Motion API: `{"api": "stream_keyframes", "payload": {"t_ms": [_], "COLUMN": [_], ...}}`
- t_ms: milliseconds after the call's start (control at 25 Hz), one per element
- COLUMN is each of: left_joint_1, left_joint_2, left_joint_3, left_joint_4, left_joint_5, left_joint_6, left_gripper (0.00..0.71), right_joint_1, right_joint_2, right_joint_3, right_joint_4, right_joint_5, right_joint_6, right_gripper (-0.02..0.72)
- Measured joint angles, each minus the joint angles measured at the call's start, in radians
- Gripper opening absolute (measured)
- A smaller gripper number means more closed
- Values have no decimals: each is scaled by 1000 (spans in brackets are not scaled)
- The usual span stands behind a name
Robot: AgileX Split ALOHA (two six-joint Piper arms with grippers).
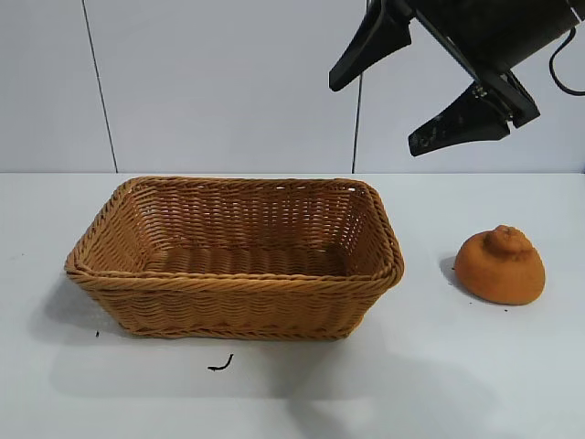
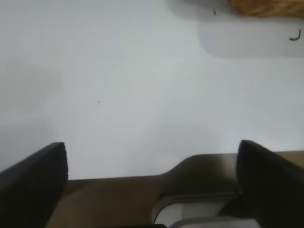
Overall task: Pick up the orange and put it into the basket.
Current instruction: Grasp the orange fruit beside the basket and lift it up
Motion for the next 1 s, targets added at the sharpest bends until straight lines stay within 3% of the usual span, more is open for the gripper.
{"api": "stream_keyframes", "payload": {"t_ms": [320,440,600,760,840,920,1000], "left_joint_1": [0,0,0,0,0,0,0], "left_joint_2": [-306,-362,-365,-365,-365,-365,-365], "left_joint_3": [2,2,2,2,2,2,2], "left_joint_4": [1,1,3,4,4,4,4], "left_joint_5": [-16,-16,-16,-16,-16,-16,-16], "left_joint_6": [-1,-1,-3,-3,-3,-3,-4], "left_gripper": [692,692,692,692,692,692,692], "right_joint_1": [0,0,0,0,-12,-41,-83], "right_joint_2": [0,0,0,0,3,15,39], "right_joint_3": [0,-11,-98,-199,-233,-256,-271], "right_joint_4": [-5,-40,-226,-543,-672,-726,-738], "right_joint_5": [10,30,94,168,205,227,237], "right_joint_6": [0,0,62,244,316,343,345], "right_gripper": [696,696,696,696,696,696,696]}}
